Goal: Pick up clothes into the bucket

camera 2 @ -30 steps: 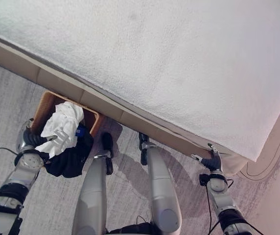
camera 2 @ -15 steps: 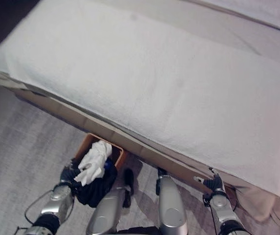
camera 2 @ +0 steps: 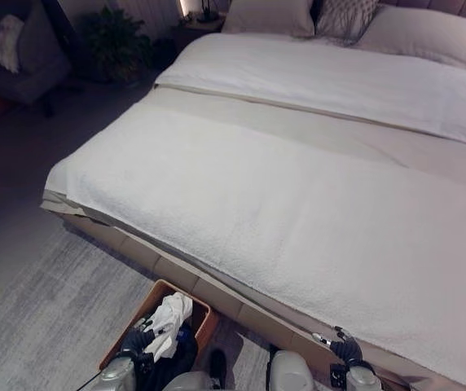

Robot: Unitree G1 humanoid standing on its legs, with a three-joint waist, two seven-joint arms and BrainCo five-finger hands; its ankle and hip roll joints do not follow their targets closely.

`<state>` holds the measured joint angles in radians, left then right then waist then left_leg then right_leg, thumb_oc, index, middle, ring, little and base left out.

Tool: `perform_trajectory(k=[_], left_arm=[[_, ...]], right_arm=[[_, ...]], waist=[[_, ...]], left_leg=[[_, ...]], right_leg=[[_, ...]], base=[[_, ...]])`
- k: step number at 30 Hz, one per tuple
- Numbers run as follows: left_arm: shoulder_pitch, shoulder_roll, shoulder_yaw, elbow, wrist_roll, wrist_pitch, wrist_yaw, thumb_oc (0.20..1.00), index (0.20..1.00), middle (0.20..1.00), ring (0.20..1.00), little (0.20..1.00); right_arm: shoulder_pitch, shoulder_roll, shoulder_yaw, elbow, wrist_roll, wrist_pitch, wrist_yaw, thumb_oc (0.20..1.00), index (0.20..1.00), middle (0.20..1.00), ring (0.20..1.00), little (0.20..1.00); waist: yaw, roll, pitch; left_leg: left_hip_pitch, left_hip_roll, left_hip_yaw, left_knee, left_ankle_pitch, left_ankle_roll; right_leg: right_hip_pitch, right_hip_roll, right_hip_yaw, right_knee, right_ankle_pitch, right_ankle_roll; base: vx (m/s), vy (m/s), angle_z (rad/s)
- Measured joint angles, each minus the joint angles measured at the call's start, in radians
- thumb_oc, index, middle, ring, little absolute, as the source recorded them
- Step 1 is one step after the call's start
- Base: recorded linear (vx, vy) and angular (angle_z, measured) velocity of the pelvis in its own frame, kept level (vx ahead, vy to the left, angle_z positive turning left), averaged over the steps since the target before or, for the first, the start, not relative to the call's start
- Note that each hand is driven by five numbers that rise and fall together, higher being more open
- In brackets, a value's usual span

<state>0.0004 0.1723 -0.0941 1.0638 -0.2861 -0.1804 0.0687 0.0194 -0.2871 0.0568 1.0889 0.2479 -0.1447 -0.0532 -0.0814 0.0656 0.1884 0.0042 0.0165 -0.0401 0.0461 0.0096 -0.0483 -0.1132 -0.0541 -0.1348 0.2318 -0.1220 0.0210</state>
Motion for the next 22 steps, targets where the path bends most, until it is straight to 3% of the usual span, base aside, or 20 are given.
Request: perform_trajectory(k=[9,22], left_arm=[[0.06,-0.024,-0.007,0.094,0.026,0.02,-0.03,1.0,1.0,1.0,1.0,1.0],[0.05,-0.017,-0.057,0.098,0.138,0.021,-0.04,1.0,1.0,1.0,1.0,1.0]], right_arm=[[0.037,0.028,0.001,0.082,0.0,0.006,0.026,1.0,1.0,1.0,1.0,1.0],[0.063,0.041,0.057,0.094,-0.023,0.022,0.029,1.0,1.0,1.0,1.0,1.0]], waist=[[0.021,-0.035,-0.102],[0.019,-0.034,-0.121]], left_leg=[[0.025,0.012,-0.019,-0.039,-0.015,0.007],[0.063,0.021,-0.02,-0.04,-0.016,0.005]], right_leg=[[0.026,0.008,-0.024,0.003,-0.014,-0.008],[0.078,0.018,-0.031,-0.027,-0.014,-0.008]], base=[[0.02,-0.031,0.07],[0.01,-0.002,0.01]])
